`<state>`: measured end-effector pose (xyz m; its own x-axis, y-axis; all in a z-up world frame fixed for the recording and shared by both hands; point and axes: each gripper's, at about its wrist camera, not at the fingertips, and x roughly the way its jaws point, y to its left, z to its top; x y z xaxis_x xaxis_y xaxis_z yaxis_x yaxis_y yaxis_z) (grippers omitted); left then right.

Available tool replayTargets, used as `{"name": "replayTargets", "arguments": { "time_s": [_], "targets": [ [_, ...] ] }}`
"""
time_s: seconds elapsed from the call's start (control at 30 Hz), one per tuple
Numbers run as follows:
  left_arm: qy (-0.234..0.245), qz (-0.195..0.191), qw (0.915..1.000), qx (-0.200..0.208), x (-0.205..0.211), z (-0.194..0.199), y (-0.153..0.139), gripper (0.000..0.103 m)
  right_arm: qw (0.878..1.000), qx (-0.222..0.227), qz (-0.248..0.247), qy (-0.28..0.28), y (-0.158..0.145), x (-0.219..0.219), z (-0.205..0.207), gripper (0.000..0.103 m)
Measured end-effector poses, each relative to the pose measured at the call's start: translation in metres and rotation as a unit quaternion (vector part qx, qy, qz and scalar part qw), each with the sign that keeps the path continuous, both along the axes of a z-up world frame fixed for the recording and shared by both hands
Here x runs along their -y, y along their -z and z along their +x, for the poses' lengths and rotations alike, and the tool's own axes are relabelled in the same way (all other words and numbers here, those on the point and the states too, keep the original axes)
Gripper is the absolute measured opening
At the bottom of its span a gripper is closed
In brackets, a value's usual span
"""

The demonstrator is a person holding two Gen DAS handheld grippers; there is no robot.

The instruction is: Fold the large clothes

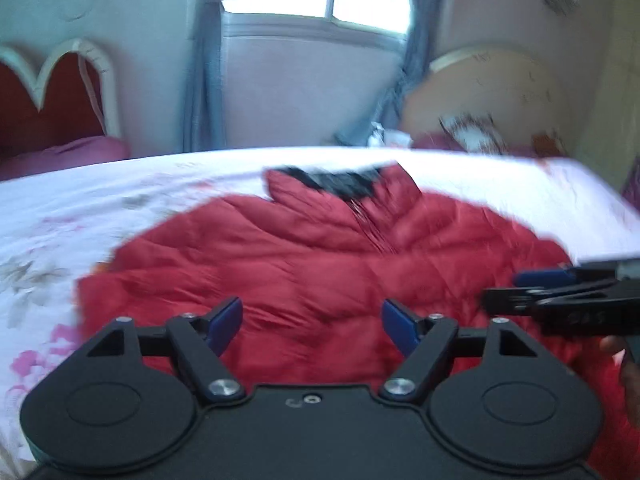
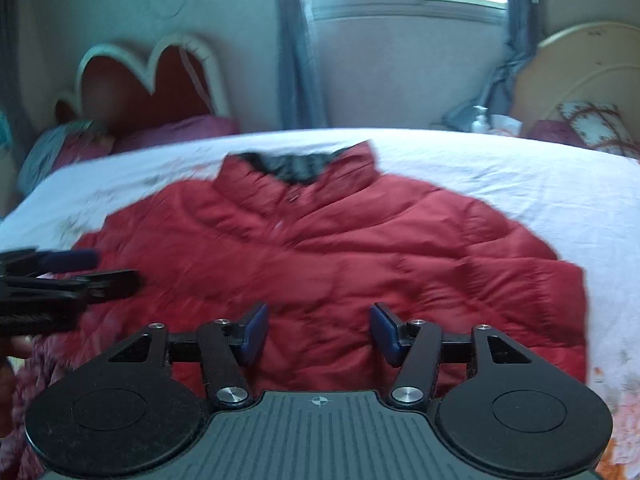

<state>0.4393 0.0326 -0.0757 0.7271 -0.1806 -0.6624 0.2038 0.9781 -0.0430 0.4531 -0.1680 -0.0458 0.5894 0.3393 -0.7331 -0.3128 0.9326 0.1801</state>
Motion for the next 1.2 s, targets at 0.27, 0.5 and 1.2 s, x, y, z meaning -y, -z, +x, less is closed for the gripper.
{"name": "replayTargets", "arguments": {
  "time_s": [0.27, 0.5, 1.2],
  "targets": [
    [-0.027, 0.063, 0.9976, -0.01, -0.037, -0.014, 0.026, 0.075, 0.996, -0.005, -0.051, 0.076, 0.017, 0.047, -0.007, 0.056],
    [-0.026, 0.044, 0.9987, 0.0, -0.033, -0.032, 0.0, 0.071, 0.997, 0.008, -0.029, 0.077, -0.004, 0.047, -0.022, 0.056],
    [-0.025, 0.031, 0.9988, -0.029, -0.031, -0.059, 0.031, 0.085, 0.994, -0.033, -0.059, 0.087, 0.025, 0.02, -0.053, 0.056]
  ]
}}
